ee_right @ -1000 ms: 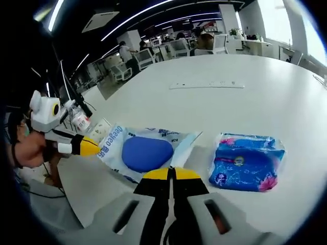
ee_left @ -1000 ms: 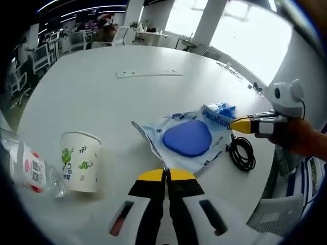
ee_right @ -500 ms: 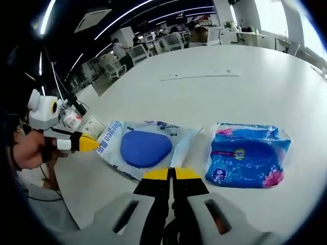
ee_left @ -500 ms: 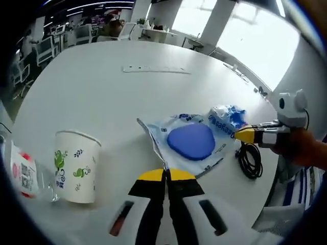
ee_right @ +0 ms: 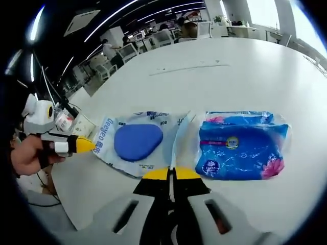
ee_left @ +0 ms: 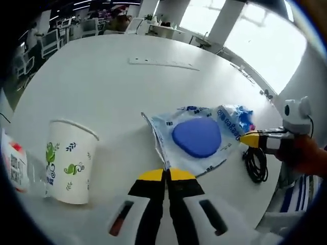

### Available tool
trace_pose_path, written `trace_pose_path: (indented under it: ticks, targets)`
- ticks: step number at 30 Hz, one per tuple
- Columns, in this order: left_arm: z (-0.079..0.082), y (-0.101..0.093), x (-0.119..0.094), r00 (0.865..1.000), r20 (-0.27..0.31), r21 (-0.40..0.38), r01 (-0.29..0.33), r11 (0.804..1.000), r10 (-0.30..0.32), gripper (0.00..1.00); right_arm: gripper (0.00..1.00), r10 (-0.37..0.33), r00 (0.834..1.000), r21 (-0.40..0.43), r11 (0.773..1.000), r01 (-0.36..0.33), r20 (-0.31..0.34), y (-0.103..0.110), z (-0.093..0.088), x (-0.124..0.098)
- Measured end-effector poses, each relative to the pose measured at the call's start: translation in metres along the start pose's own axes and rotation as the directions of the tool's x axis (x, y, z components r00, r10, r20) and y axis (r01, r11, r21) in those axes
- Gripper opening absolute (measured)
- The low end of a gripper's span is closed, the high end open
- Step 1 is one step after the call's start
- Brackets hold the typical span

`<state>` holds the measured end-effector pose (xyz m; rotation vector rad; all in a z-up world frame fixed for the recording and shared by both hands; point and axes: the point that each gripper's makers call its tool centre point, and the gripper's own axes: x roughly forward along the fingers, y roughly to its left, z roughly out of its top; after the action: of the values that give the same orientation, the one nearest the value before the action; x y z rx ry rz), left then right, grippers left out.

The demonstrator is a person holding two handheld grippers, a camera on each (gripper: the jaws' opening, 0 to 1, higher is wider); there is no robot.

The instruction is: Arrange the tabletop items into an orderly group along one side of the table until the central work area is clear of visible clutter.

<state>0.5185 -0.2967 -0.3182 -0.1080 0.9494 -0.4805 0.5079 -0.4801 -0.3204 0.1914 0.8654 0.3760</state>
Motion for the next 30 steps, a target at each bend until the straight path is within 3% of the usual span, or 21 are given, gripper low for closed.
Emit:
trace_pose_path:
  ticks: [10, 12, 15, 21, 30]
  targets:
    - [-0.004, 0.002, -0.003, 1.000, -0.001, -0.002, -0.006, 1.000, 0.006, 0.00, 0.01, -0.004, 1.000, 0.000, 1.000, 0.004, -0.012, -0.001, -0.003, -0.002]
    - [-0.002, 0.001, -0.006, 1.000, 0.024, -0.025, 0.005, 1.000, -0.005, 0.02, 0.01, -0.006, 1.000, 0.000, 1.000, 0.006, -0.016, -0.001, -0.004, -0.003]
    - [-0.005, 0.006, -0.010, 1.000, 0.020, -0.008, -0.011, 1.000, 0.011, 0.08, 0.02, -0.005, 1.000, 0.001, 1.000, 0.005, -0.018, 0.000, -0.005, -0.005]
    - [-0.006, 0.013, -0.019, 1.000, 0.022, -0.013, -0.021, 1.000, 0.021, 0.08, 0.04, -0.016, 1.000, 0.004, 1.000, 0.016, -0.019, -0.002, -0.005, -0.007]
    - [-0.008, 0.006, -0.034, 0.999, 0.031, 0.035, -0.017, 0.999, 0.016, 0.09, 0.06, -0.035, 0.999, 0.030, 0.999, 0.035, -0.007, -0.004, -0.002, -0.015]
